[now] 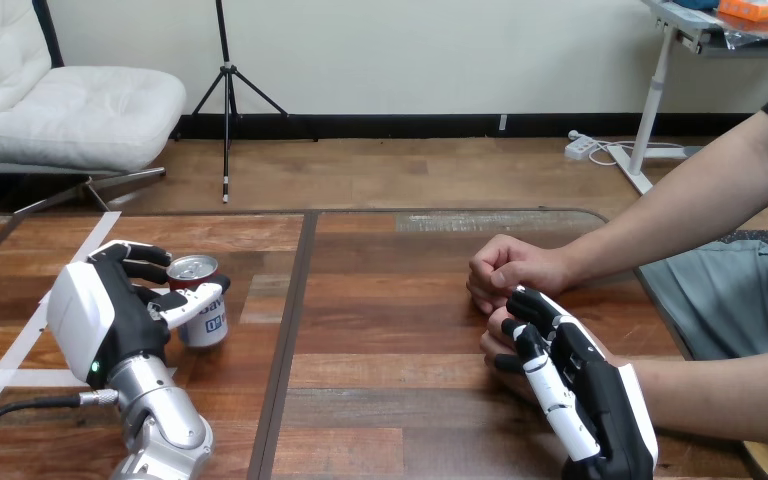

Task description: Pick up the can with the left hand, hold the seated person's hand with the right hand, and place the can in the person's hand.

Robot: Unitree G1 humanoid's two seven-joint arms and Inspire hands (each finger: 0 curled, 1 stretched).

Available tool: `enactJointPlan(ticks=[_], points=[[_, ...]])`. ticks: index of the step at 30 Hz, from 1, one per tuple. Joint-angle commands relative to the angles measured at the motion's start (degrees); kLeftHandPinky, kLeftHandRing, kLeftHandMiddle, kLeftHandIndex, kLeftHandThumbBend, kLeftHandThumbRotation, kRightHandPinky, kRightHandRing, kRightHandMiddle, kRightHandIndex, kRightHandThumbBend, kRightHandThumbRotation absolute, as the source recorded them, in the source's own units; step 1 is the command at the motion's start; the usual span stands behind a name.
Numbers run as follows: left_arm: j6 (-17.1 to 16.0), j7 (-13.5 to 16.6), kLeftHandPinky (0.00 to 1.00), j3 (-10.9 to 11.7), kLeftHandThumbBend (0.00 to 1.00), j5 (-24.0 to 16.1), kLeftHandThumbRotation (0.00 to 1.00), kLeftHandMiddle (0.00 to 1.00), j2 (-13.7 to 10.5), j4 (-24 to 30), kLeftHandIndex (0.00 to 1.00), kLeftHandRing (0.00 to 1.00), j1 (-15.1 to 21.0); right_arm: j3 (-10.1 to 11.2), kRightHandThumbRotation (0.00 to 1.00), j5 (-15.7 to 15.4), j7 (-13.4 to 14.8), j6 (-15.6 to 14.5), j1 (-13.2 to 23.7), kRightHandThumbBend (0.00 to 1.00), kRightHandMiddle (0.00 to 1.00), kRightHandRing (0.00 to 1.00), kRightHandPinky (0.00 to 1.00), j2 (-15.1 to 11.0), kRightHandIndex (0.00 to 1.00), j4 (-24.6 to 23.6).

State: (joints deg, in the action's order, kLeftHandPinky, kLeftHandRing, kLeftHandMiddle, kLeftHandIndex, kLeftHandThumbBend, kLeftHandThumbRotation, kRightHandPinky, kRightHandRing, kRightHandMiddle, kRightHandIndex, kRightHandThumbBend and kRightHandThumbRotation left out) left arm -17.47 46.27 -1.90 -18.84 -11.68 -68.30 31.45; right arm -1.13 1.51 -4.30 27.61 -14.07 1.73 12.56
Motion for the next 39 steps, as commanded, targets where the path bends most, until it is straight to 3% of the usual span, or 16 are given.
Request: enactJointPlan(ticks=[1,25,34,37,39], points=[[-2.46,0.46,0.32,-1.25,0.71,-1.05,0.0,0.44,-0.06,2.93,0.46,0.39,1.39,0.48,0.65,0.37,0.32,-0.12,1.66,0.58,0.86,0.84,0.76,-0.18,0.83,-2.48],[-7.84,1.18,0.35,-3.19,0.69,-2.48,0.0,0.45,1.68,7.48,0.46,0.4,-2.87,0.41,0.65,-0.87,1.32,-0.2,1.98,0.58,0.86,0.83,0.75,-0.13,0.83,-2.48],[-8.68,0.82,0.35,-3.12,0.67,-2.81,0.0,0.45,2.42,9.33,0.46,0.41,-3.99,0.38,0.64,-2.93,2.53,0.58,2.1,0.57,0.86,0.83,0.75,-0.35,0.83,-2.32],[-8.51,0.9,0.35,-3.18,0.67,-3.04,0.0,0.45,2.55,9.78,0.46,0.41,-4.23,0.3,0.63,-4.83,3.49,1.66,2.13,0.57,0.86,0.84,0.75,-0.73,0.83,-2.03],[-8.47,1.1,0.35,-3.28,0.67,-3.3,0.0,0.45,2.59,9.93,0.46,0.41,-4.34,0.27,0.63,-7.67,4.89,3.76,2.38,0.57,0.86,0.84,0.75,-1.47,0.83,-1.17]])
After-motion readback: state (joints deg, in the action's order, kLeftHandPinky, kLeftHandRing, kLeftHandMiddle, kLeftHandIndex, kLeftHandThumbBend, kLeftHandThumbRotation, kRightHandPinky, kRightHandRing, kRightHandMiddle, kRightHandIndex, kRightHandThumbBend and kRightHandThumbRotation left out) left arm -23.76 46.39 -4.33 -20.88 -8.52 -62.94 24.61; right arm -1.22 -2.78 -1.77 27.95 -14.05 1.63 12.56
